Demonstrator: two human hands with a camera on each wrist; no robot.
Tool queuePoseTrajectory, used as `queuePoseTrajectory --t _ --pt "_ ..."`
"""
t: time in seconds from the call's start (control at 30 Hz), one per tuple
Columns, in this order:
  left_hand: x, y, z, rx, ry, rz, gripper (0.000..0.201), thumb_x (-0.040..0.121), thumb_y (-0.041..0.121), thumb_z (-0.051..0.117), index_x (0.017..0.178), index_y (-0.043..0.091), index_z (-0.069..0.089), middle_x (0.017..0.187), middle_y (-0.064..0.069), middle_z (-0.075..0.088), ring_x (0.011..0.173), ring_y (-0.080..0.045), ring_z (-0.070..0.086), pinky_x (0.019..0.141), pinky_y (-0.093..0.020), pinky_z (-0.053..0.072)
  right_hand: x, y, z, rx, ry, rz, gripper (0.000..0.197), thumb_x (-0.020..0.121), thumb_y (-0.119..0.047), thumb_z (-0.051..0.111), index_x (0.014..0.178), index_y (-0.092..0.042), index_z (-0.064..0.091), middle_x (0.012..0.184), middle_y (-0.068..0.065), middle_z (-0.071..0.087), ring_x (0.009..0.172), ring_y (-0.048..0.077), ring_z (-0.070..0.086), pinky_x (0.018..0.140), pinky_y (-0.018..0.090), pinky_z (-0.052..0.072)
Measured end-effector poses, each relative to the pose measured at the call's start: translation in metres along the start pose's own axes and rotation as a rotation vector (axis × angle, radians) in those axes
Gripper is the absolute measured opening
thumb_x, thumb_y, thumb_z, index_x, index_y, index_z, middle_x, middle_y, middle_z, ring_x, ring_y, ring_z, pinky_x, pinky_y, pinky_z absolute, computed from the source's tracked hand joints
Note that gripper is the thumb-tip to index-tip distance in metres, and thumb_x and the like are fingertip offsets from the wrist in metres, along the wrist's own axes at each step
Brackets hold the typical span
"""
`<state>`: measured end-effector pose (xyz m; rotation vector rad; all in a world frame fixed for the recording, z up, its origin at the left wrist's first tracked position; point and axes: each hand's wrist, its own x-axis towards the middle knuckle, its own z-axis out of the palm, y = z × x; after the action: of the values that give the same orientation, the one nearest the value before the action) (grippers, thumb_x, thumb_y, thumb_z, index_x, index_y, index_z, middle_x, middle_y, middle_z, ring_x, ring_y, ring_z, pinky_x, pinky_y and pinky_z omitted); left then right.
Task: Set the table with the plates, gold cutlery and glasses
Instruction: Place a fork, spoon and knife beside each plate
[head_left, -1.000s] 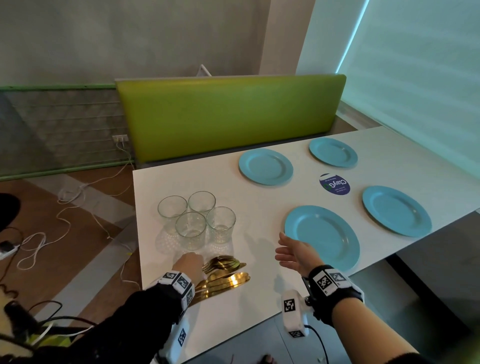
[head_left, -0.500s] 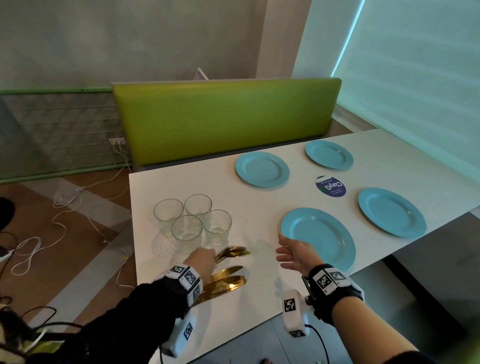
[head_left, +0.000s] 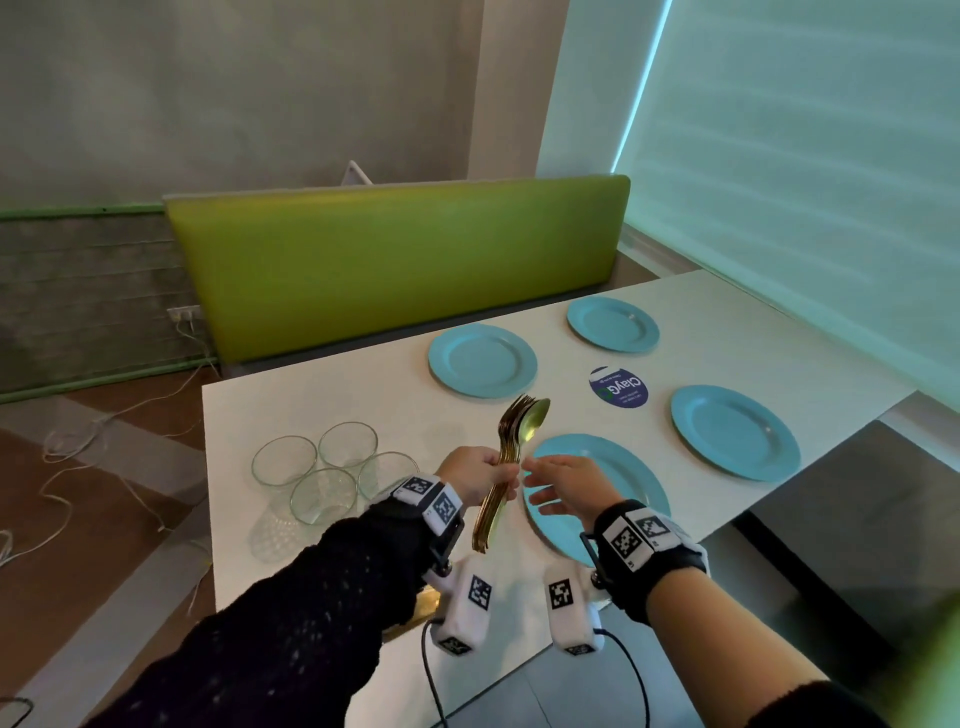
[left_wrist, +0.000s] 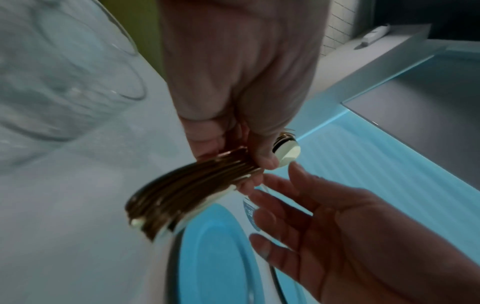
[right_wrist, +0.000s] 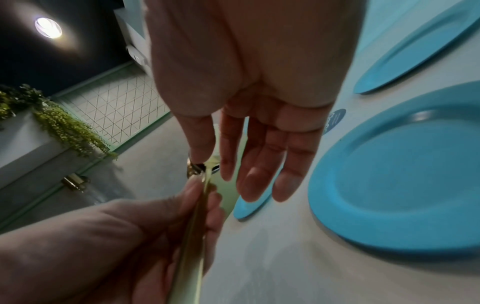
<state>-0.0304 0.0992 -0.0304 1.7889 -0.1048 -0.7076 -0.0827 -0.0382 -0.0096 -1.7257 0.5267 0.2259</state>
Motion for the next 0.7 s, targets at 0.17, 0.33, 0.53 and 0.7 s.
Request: queuePoseTrajectory --t 0.17,0.33,0.53,0.7 --pt "0.033 0.021 0.026 0.004 -0.050 0.011 0.016 0.080 0.025 0.066 0.081 0.009 0.065 0.079 -0.016 0.063 0.079 -0.026 0.056 0.075 -0.040 0.045 0.021 -0.007 -0.031 -0.006 0.018 -0.027 0.020 0.096 -0.019 0.050 0.083 -0.015 0.065 0.073 0.003 0.064 0.060 0.013 0.056 0.057 0.021 0.046" --pt "0.061 0.044 0.057 -0.117 -0.091 -0.011 0.015 0.090 0.012 0.060 0.075 0.012 0.062 0.059 -0.002 0.064 0.062 -0.018 0.058 0.066 -0.029 0.048 0.050 -0.008 -0.070 0.052 0.060 -0.006 0.012 0.093 -0.012 0.054 0.092 -0.006 0.065 0.068 0.006 0.065 0.058 0.016 0.060 0.053 0.021 0.047" --pt "0.101 0.070 0.088 -0.252 -0.159 -0.070 0.015 0.094 0.002 0.049 0.082 0.007 0.057 0.070 -0.008 0.059 0.062 -0.013 0.059 0.051 -0.017 0.050 0.090 -0.012 -0.116 0.066 0.096 0.002 0.009 0.090 -0.009 0.058 0.085 -0.006 0.064 0.066 0.005 0.064 0.052 0.014 0.059 0.053 0.021 0.047" --pt "0.125 0.079 0.106 -0.312 -0.110 -0.107 0.018 0.095 -0.001 0.046 0.084 0.007 0.058 0.069 -0.008 0.063 0.059 -0.011 0.064 0.047 -0.017 0.050 0.115 -0.012 -0.142 0.059 0.082 0.001 0.012 0.089 -0.009 0.060 0.079 -0.008 0.065 0.066 0.004 0.065 0.046 0.009 0.058 0.053 0.021 0.048"
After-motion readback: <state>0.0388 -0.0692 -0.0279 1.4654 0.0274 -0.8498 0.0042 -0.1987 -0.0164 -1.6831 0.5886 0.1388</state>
